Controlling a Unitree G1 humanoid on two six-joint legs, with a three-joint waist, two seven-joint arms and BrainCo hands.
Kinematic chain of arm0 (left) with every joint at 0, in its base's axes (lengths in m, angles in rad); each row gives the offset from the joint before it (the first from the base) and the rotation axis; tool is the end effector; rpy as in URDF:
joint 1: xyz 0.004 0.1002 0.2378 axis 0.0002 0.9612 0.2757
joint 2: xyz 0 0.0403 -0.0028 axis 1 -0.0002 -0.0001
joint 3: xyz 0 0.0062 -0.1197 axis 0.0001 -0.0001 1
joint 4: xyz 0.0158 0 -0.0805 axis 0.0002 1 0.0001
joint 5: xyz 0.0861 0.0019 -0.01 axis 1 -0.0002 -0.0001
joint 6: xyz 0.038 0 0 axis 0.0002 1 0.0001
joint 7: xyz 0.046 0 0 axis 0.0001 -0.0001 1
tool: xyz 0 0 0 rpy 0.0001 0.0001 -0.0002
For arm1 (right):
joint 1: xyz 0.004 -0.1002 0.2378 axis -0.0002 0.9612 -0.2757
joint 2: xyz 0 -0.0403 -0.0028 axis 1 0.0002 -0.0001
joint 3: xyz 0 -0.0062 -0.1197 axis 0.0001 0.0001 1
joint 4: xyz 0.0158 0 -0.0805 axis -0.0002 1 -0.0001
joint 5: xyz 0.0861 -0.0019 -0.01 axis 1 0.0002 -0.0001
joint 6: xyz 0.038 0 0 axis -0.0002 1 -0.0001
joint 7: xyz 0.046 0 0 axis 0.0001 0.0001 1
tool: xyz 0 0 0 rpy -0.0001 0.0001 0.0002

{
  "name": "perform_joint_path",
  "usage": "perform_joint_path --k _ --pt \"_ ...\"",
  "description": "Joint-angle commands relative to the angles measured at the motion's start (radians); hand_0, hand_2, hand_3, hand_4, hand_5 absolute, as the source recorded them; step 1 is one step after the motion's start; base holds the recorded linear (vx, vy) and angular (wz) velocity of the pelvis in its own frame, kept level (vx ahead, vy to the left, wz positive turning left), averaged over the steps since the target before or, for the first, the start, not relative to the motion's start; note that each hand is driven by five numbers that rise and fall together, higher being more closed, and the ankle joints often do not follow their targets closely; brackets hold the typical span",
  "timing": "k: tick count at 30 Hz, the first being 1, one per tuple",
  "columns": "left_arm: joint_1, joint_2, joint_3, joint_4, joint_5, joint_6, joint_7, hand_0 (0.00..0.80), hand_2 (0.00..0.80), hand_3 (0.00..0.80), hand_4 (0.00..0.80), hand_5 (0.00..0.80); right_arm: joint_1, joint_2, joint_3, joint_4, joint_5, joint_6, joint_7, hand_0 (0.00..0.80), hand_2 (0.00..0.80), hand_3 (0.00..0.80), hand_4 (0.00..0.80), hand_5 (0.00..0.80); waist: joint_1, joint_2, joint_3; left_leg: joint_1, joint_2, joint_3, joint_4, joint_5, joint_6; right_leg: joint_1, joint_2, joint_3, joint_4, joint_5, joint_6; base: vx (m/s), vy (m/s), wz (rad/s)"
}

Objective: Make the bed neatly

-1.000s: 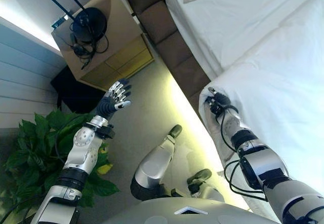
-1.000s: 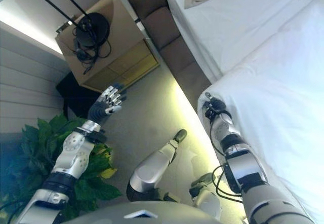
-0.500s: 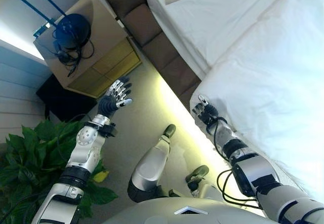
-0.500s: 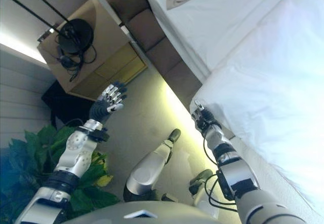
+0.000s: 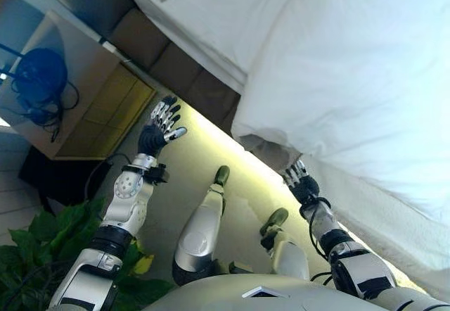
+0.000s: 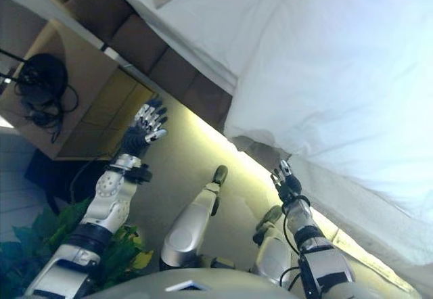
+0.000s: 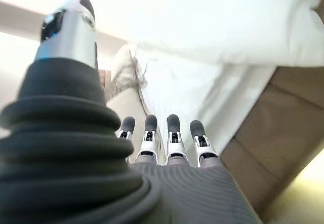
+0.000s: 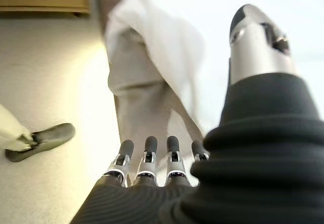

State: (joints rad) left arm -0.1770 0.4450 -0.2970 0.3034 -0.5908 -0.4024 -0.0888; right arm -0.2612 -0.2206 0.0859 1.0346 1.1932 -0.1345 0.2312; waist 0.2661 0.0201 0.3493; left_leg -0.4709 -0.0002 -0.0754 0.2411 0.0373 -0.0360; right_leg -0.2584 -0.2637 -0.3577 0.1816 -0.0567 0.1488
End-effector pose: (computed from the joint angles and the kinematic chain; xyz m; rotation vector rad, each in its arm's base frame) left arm 0.2192 0.2059 0.0321 -0.1024 -0.1659 -0.2318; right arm 0.1908 -0.2123 -0.0696 0.8726 0.4383 -0.2939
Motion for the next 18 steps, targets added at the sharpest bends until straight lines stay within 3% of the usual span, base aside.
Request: perform_joint_path --k 1,7,13,18 --pt "-0.047 -0.002 0.012 -0.051 0.088 -0.088 0.068 0.000 0.000 0.000 0.000 0.000 0.021 -0.037 -0.036 -0.109 0.045 -0.050 0.022 0.000 0.000 0.000 0.000 0.000 -0.029 0.000 0.031 -0.113 0.033 -0.020 0.073 0.041 -0.069 0.066 -0.076 0.042 -0.027 0.092 0.050 -0.075 -0.045 -0.31" --pt "-0.086 0.038 0.001 -0.058 0.275 -0.129 0.205 0.000 0.000 0.000 0.000 0.000 0.044 -0.039 -0.062 -0.138 0.073 -0.056 0.013 0.000 0.000 0.000 0.000 0.000 -0.084 -0.017 0.066 -0.140 0.067 0.025 0.139 0.013 -0.076 0.031 -0.067 0.074 -0.008 0.092 0.048 -0.055 -0.066 -0.26" --pt "-0.205 0.056 -0.077 -0.079 0.572 -0.137 0.387 0.000 0.000 0.000 0.000 0.000 0.053 -0.057 -0.091 -0.126 0.114 -0.044 0.011 0.000 0.000 0.000 0.000 0.000 -0.148 -0.024 0.097 -0.166 0.094 0.062 0.140 0.022 -0.079 -0.002 -0.057 0.099 -0.026 0.105 0.055 -0.100 -0.026 -0.32" --pt "-0.317 0.035 -0.162 -0.103 0.804 -0.089 0.514 0.000 0.000 0.000 0.000 0.000 0.043 -0.052 -0.076 -0.156 0.122 -0.038 -0.021 0.000 0.000 0.000 0.000 0.000 -0.192 -0.030 0.131 -0.175 0.101 0.077 0.137 0.027 -0.082 -0.038 -0.052 0.119 -0.030 0.117 0.060 -0.079 -0.017 -0.34"
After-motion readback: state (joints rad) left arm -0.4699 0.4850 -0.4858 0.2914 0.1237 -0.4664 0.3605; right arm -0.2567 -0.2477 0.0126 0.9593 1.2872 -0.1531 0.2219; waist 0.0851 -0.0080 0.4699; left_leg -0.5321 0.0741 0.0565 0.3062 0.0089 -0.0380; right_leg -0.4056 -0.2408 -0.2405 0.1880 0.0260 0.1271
